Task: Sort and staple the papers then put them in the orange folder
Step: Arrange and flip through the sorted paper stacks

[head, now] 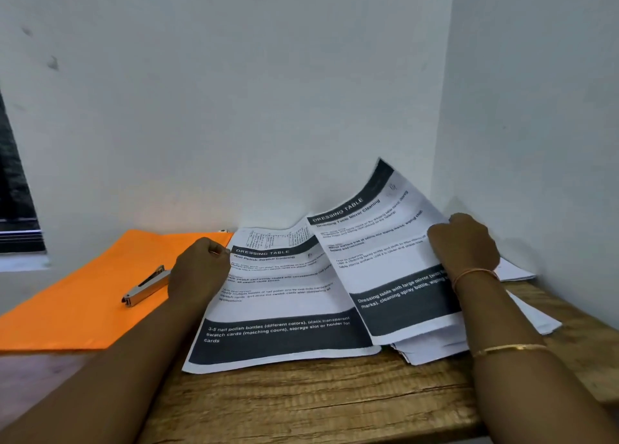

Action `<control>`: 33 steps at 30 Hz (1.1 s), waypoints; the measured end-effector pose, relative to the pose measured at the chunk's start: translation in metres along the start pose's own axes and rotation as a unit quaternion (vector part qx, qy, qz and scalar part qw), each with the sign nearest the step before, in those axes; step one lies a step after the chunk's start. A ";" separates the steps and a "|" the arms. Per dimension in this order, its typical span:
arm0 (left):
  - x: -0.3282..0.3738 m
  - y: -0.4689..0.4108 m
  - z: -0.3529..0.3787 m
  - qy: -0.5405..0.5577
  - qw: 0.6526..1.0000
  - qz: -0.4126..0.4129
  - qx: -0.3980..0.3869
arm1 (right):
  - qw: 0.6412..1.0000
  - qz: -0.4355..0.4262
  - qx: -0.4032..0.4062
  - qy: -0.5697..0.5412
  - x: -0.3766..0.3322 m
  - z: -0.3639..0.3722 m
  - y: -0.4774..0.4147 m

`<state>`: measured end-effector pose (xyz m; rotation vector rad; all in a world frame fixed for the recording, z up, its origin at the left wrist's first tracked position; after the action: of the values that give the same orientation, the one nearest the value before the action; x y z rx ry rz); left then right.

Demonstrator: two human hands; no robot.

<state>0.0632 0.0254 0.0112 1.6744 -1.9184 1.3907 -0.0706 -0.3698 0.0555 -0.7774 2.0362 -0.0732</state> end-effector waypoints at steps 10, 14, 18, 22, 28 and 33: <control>0.002 0.000 0.010 0.000 0.999 0.034 -0.041 | 0.990 0.046 -0.010 0.136 0.022 0.003 -0.008; 0.001 -0.001 0.012 -0.001 0.998 0.030 -0.053 | 0.985 0.061 -0.004 0.160 0.028 0.000 -0.010; 0.000 -0.001 0.016 -0.010 0.997 0.024 -0.075 | 0.982 0.074 -0.017 0.172 0.033 0.001 -0.011; -0.002 -0.001 0.019 -0.025 0.995 0.020 -0.089 | 0.978 0.084 -0.043 0.185 0.039 0.007 -0.010; -0.003 -0.001 0.019 -0.045 0.993 0.018 -0.104 | 0.975 0.090 -0.092 0.179 0.047 0.022 -0.015; -0.003 0.000 0.021 -0.077 0.989 0.012 -0.124 | 0.978 0.084 -0.091 0.169 0.046 0.024 -0.017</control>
<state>0.0720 0.0115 -0.0021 1.6831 -2.1010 1.0052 -0.0605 -0.4025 0.0127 -0.7406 2.4509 0.0851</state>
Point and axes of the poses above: each hand's wrist, its own y-axis away from the middle knuckle, its own z-axis out of the palm, x = y × z, the point moved 8 cm from there along -y, towards the middle knuckle, and after that the axes turned 5 degrees about z, right-handed, at the moved point
